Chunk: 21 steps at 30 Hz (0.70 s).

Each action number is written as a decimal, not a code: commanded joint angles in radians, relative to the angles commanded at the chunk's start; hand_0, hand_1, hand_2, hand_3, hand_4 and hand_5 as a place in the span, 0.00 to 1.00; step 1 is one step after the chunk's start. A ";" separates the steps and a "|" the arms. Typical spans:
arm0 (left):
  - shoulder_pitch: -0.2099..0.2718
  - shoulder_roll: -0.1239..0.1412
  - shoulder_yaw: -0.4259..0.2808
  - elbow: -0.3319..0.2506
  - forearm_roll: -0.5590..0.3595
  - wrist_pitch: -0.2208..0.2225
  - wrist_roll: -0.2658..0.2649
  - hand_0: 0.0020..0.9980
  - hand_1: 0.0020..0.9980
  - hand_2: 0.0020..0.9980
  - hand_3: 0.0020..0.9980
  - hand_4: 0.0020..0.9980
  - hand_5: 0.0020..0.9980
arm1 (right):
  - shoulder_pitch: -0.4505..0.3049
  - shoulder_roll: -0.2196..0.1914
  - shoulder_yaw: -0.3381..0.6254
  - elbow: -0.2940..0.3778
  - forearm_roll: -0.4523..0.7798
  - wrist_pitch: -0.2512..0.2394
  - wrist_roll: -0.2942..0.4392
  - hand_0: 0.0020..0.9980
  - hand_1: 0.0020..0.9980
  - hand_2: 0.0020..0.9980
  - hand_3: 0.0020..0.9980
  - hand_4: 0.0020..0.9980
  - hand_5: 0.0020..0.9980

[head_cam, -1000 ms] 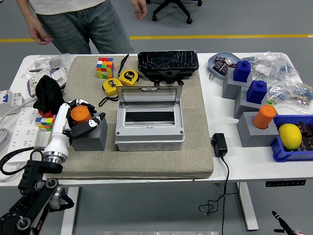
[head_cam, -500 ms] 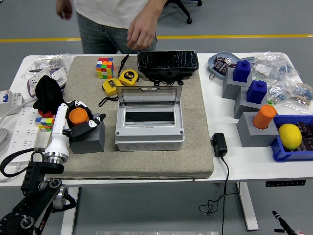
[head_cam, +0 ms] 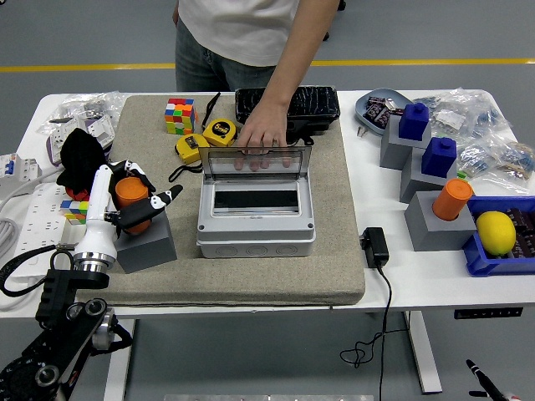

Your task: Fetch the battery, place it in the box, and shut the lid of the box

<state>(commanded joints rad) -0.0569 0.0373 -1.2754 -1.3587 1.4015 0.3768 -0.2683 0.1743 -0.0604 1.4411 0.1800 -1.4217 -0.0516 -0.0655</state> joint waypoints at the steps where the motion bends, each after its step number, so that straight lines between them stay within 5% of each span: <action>1: -0.002 0.001 -0.002 -0.008 0.007 0.004 0.000 0.07 0.03 0.07 0.06 1.00 0.00 | 0.000 0.000 -0.001 0.000 0.000 0.000 0.000 0.82 0.74 0.68 0.71 1.00 0.97; 9: -0.014 0.014 0.003 -0.090 0.091 0.045 -0.008 0.07 0.00 0.04 0.03 1.00 0.00 | -0.002 -0.001 0.000 0.000 -0.003 0.001 -0.001 0.82 0.74 0.68 0.71 1.00 0.97; 10: -0.017 0.017 0.009 -0.100 0.102 0.048 -0.006 0.08 0.00 0.01 0.00 1.00 0.06 | -0.002 -0.001 0.000 0.000 -0.003 0.001 -0.001 0.82 0.74 0.68 0.71 1.00 0.97; 16: -0.052 0.044 0.086 -0.172 0.295 0.067 0.053 0.07 0.00 0.01 0.00 1.00 0.08 | -0.001 -0.002 -0.001 0.000 -0.003 0.001 -0.001 0.82 0.74 0.68 0.71 1.00 0.97; 21: -0.092 0.057 0.155 -0.176 0.464 0.064 0.098 0.07 0.00 0.01 0.00 1.00 0.08 | 0.001 -0.003 -0.002 0.000 -0.001 0.001 0.000 0.82 0.74 0.68 0.71 1.00 0.97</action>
<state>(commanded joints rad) -0.1486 0.0944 -1.1201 -1.5345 1.8651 0.4407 -0.1703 0.1753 -0.0631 1.4388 0.1800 -1.4227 -0.0511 -0.0660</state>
